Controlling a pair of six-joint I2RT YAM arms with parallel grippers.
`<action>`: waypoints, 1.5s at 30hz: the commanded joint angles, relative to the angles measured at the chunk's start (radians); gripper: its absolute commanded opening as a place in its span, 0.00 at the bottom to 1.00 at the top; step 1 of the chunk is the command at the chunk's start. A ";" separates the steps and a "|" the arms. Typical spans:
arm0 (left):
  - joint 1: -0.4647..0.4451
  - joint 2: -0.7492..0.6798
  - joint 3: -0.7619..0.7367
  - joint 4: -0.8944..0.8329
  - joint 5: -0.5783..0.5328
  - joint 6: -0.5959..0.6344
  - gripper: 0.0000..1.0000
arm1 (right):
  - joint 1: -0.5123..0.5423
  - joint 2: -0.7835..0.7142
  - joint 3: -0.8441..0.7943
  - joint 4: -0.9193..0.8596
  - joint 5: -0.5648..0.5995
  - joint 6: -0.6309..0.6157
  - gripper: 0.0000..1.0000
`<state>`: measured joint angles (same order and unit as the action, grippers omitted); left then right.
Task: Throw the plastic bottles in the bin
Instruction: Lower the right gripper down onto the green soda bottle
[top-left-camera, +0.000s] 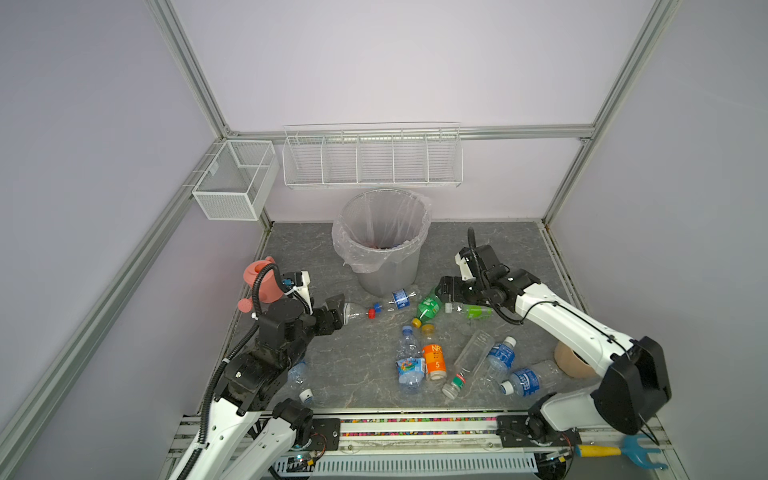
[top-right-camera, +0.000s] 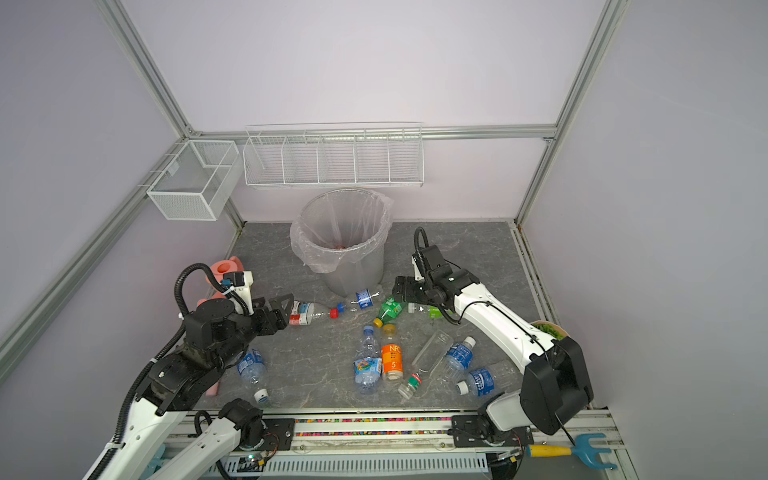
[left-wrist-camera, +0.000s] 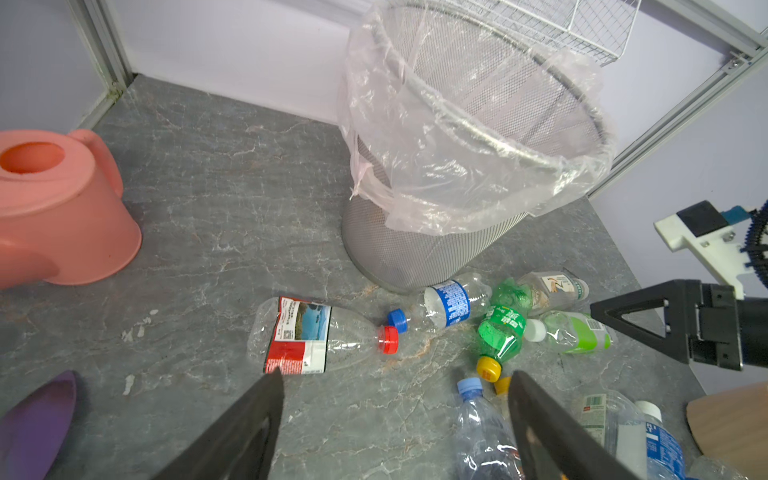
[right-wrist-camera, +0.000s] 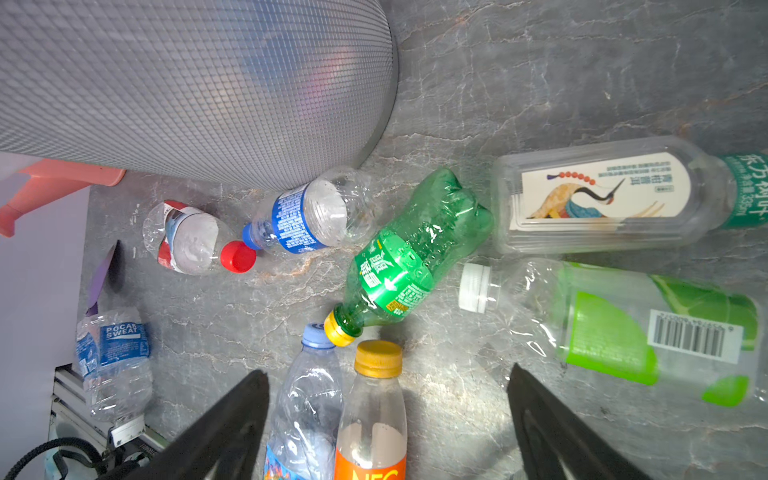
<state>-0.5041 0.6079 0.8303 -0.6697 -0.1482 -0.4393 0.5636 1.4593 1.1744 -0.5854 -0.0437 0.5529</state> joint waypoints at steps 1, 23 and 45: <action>0.002 -0.027 -0.053 -0.031 0.011 -0.052 0.83 | 0.023 0.038 0.059 -0.066 0.072 0.058 0.94; 0.001 -0.120 -0.245 -0.019 0.027 -0.208 0.79 | 0.079 0.352 0.380 -0.348 0.183 0.330 0.92; -0.026 -0.146 -0.306 -0.013 0.018 -0.236 0.77 | 0.115 0.464 0.401 -0.296 0.182 0.387 0.97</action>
<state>-0.5224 0.4763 0.5350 -0.6800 -0.1226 -0.6590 0.6655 1.9163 1.5677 -0.8906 0.1177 0.9092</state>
